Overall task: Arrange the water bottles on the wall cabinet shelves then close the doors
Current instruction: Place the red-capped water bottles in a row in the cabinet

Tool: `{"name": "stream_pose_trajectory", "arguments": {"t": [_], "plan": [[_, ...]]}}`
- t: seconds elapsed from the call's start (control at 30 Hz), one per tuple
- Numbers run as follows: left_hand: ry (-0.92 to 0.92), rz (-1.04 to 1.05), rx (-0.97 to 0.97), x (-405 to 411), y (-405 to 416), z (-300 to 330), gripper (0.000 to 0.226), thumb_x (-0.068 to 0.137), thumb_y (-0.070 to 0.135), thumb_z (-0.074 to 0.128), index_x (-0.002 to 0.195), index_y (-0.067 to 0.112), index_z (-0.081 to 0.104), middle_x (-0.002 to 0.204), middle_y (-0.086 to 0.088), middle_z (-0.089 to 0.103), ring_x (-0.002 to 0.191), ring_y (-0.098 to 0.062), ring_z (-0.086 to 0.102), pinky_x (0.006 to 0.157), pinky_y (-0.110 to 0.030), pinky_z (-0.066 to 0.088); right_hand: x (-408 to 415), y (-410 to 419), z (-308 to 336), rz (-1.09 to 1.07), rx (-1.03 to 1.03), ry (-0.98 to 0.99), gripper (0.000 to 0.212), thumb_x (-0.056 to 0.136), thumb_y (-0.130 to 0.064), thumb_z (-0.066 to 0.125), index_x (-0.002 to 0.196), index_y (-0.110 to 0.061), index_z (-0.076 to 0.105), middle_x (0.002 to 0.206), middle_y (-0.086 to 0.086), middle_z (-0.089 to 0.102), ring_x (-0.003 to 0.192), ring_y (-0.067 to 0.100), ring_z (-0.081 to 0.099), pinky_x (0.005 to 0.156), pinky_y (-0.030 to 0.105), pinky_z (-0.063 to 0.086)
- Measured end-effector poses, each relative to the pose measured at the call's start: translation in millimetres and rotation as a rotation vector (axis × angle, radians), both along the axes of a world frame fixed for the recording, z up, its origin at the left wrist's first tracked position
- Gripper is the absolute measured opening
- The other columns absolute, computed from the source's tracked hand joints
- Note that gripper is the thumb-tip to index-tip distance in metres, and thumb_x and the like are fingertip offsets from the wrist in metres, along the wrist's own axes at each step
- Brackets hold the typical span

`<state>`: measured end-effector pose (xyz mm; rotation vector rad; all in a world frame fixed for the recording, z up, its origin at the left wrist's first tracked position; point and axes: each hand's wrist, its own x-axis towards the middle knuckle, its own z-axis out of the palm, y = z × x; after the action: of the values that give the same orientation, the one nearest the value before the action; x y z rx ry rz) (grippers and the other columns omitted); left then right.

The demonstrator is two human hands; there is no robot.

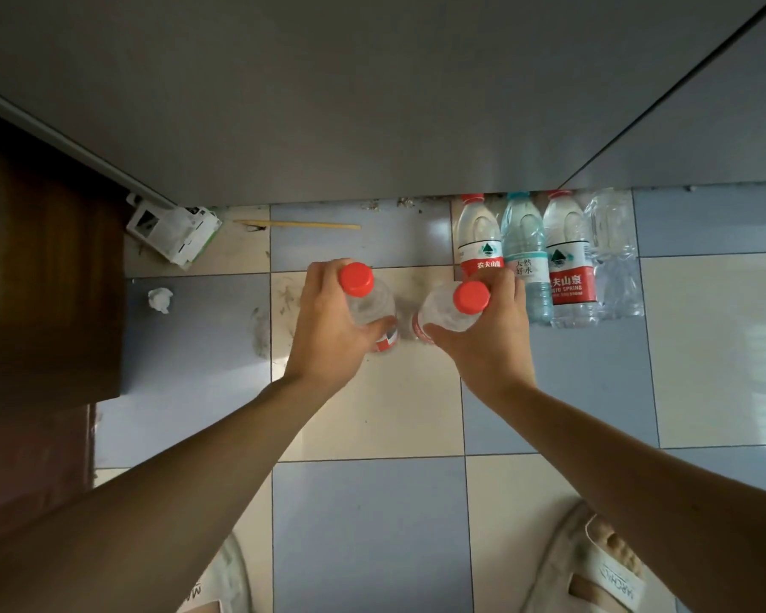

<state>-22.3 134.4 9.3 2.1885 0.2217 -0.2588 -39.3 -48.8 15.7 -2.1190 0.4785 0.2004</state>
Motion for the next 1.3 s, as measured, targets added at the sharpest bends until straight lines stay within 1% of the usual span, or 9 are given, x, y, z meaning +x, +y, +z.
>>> {"name": "stream_pose_trajectory", "arguments": {"t": [0.1,0.3,0.5,0.67,0.77,0.87,1.0,1.13,1.3], "plan": [[-0.119,-0.034,0.059,-11,-1,-5,0.068,0.064,0.018,0.093,0.117,0.024,0.050,0.117,0.008,0.043,0.105,-0.013,0.051,0.089,-0.003,0.035,-2,2,-3,-0.017,-0.010,-0.046,0.075,0.063,-0.015,0.094,0.111,-0.034,0.040,0.121,-0.004,0.044,0.102,0.015,0.050,0.092,0.032,0.048],[-0.192,-0.062,0.060,-35,2,-9,0.065,0.069,0.022,0.093,0.117,0.023,0.049,0.118,0.008,0.045,0.107,-0.014,0.051,0.091,-0.010,0.039,-23,4,-19,0.064,-0.021,-0.128,0.065,0.070,-0.024,0.091,0.111,-0.030,0.040,0.115,-0.008,0.038,0.106,0.025,0.051,0.092,0.044,0.051],[-0.071,-0.070,0.031,-40,7,-10,0.070,0.068,0.021,0.093,0.124,0.017,0.050,0.119,0.008,0.047,0.105,-0.009,0.048,0.086,-0.003,0.035,-29,-7,-27,0.072,0.017,0.038,0.079,0.065,-0.023,0.094,0.126,-0.025,0.043,0.123,-0.005,0.045,0.115,0.023,0.050,0.100,0.043,0.049],[0.156,-0.029,-0.027,-35,13,-19,0.084,0.065,0.024,0.095,0.134,0.021,0.048,0.129,0.002,0.055,0.118,-0.020,0.052,0.099,-0.035,0.048,-21,-14,-39,0.056,0.160,0.211,0.091,0.065,-0.017,0.095,0.139,-0.022,0.042,0.136,0.003,0.051,0.119,0.022,0.054,0.102,0.040,0.049],[0.250,0.091,-0.196,-32,7,-27,0.081,0.066,0.013,0.094,0.135,0.020,0.052,0.127,0.001,0.061,0.120,-0.021,0.056,0.101,-0.037,0.051,-14,-14,-48,0.056,0.291,0.245,0.089,0.065,-0.011,0.094,0.138,-0.028,0.047,0.138,0.007,0.050,0.120,0.021,0.056,0.096,0.034,0.053],[0.251,0.180,-0.269,-34,-2,-34,0.067,0.068,0.005,0.091,0.124,0.021,0.059,0.114,0.008,0.066,0.108,-0.008,0.061,0.099,-0.035,0.052,-13,-13,-53,0.044,0.342,0.252,0.081,0.064,-0.011,0.094,0.131,-0.032,0.054,0.134,0.005,0.054,0.116,0.019,0.058,0.086,0.024,0.051],[0.253,0.238,-0.271,-36,-7,-33,0.065,0.070,0.008,0.091,0.126,0.014,0.060,0.112,0.004,0.068,0.106,-0.013,0.063,0.099,-0.037,0.052,-16,-16,-48,0.002,0.381,0.245,0.072,0.065,-0.012,0.094,0.128,-0.027,0.061,0.120,-0.001,0.067,0.112,0.020,0.063,0.096,0.042,0.056],[0.295,0.224,-0.246,-38,-8,-14,0.068,0.070,0.011,0.092,0.130,0.014,0.058,0.116,-0.002,0.068,0.112,-0.023,0.063,0.100,-0.039,0.052,-24,-22,-29,-0.060,0.387,0.281,0.070,0.066,-0.018,0.094,0.129,-0.027,0.062,0.113,-0.004,0.070,0.108,0.020,0.066,0.091,0.037,0.057],[0.302,0.158,-0.252,-38,-8,38,0.068,0.070,0.017,0.092,0.129,0.018,0.059,0.117,0.000,0.067,0.112,-0.020,0.061,0.097,-0.033,0.051,-24,-35,25,-0.039,0.344,0.293,0.064,0.068,-0.019,0.093,0.125,-0.023,0.064,0.111,-0.001,0.072,0.106,0.020,0.067,0.094,0.042,0.057]]}}
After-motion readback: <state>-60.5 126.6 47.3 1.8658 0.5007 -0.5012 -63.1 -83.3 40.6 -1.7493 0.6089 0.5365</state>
